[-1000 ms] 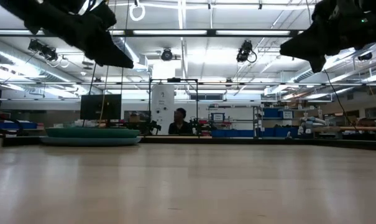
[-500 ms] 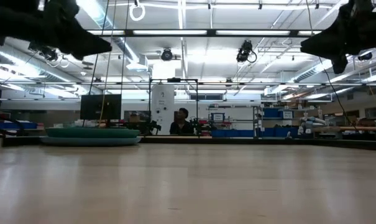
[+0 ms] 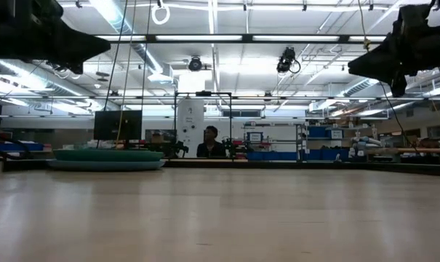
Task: Stack plastic plates
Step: Return to Home Position
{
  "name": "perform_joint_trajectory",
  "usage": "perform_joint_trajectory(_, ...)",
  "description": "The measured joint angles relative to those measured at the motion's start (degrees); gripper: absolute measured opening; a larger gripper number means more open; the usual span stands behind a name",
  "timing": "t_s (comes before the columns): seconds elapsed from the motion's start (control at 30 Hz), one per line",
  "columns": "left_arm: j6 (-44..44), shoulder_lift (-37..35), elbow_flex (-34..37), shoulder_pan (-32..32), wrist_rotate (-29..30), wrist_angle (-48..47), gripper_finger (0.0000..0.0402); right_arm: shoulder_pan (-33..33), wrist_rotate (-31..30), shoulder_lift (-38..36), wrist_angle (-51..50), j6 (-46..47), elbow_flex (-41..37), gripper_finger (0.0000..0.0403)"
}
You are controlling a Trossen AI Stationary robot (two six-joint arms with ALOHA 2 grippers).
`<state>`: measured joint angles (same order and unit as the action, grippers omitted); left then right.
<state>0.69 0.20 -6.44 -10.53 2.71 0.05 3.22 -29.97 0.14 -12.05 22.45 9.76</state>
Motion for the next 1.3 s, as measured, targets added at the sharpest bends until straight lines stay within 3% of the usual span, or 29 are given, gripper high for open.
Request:
perform_joint_trajectory(0.27,1.7,0.1,1.8,3.6,-3.0,0.7,0.0030,0.0,-0.1,0.5,2.4,2.9,-2.7,0.0089)
perform_joint_trajectory(0.43,-7.1,0.7,2.1,4.2,-3.1,0.6,0.0028,0.0,0.9,0.6,1.7,-8.7,-2.7,0.0089)
perform_joint_trajectory(0.57,-12.0,0.7,2.1,4.2,-3.0,0.6,0.0029,0.0,1.1,0.6,2.1,-11.9,-2.7,0.0089)
perform_joint_trajectory(1.3,-12.0,0.7,2.1,4.1,-3.0,0.6,0.0029,0.0,1.1,0.6,2.1,-12.0,-2.7,0.0089)
